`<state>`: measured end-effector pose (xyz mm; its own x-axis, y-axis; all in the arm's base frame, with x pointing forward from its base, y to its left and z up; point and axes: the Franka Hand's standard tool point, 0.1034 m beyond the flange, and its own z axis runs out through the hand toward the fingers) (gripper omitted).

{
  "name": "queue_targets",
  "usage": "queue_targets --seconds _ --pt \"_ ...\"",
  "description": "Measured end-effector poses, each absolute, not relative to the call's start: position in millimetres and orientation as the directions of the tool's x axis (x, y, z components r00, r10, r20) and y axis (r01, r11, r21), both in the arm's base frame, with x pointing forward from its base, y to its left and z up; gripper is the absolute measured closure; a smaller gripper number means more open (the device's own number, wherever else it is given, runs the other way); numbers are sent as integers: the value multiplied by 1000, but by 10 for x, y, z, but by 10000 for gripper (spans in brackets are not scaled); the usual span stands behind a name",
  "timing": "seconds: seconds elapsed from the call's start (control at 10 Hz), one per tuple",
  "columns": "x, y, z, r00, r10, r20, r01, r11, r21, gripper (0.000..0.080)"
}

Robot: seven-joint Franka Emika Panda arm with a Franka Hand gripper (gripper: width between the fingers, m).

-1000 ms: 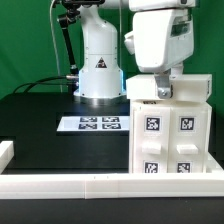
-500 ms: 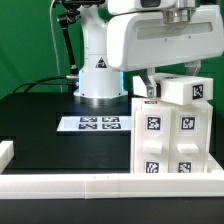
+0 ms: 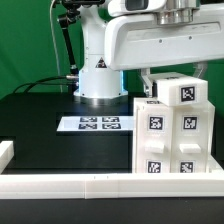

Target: Assemble cabinet

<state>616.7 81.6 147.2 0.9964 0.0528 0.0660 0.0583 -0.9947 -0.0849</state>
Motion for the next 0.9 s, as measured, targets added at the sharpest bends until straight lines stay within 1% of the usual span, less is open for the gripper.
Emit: queue_targets --seconds 0.5,0.7,0.9 --pt "6167 821 1470 966 -256 35 -252 -962 -105 258" --pt "6164 818 1467 896 -443 25 -437 -891 -119 258" --pt "6156 823 1470 797 -603 10 -597 -791 -135 258"
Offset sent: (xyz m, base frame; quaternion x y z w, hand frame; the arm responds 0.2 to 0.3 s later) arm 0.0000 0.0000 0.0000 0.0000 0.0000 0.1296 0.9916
